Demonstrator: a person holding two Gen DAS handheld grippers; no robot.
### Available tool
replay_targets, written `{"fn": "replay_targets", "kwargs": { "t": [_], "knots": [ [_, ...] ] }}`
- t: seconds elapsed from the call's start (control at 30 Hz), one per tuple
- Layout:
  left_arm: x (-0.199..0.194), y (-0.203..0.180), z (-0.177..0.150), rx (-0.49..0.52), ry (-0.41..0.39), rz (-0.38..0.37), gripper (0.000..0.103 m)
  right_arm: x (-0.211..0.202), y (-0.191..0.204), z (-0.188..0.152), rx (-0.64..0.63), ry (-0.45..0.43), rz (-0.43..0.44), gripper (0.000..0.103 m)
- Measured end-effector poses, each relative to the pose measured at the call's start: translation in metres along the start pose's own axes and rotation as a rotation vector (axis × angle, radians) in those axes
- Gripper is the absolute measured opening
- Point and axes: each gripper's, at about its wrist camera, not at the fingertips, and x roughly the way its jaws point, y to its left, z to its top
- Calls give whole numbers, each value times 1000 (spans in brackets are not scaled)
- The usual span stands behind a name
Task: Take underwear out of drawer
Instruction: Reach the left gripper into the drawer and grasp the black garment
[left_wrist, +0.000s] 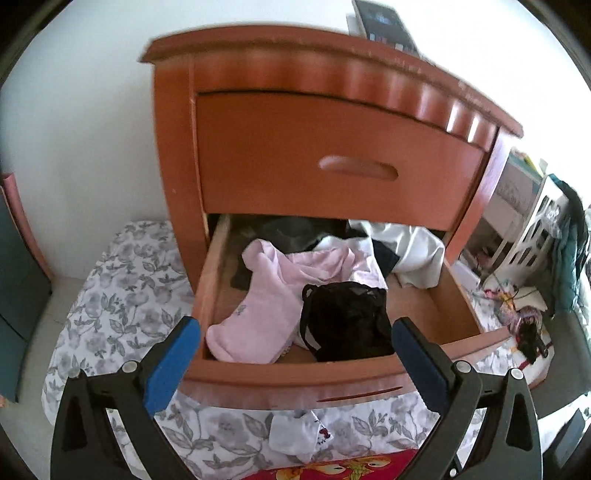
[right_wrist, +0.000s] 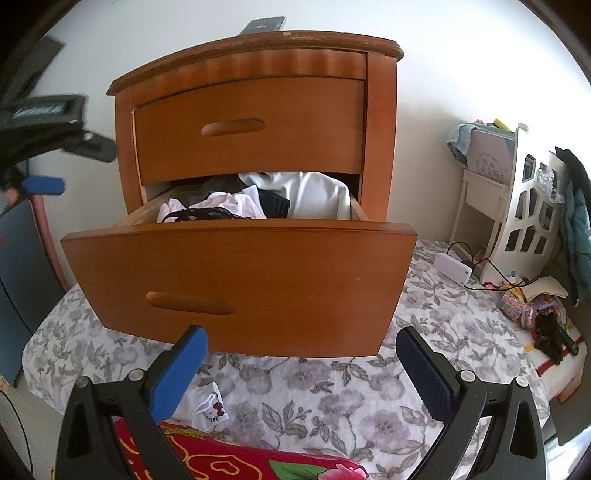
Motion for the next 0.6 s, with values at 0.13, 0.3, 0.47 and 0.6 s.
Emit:
{"fn": "replay_targets", "kwargs": {
  "t": [0.13, 0.3, 0.47, 0.6],
  "knots": [
    [19, -7, 13, -2, 69, 27, 103, 1, -1, 0, 7, 4, 2, 103],
    [39, -7, 29, -46, 118, 42, 103, 5, -3, -1, 14, 21, 6, 103],
    [67, -5, 34, -56, 203, 60, 103, 6, -6, -2, 30, 27, 13, 103],
    [84, -15, 28, -8, 255, 81, 103, 10, -11, -2, 52, 44, 21, 103]
  ]
}}
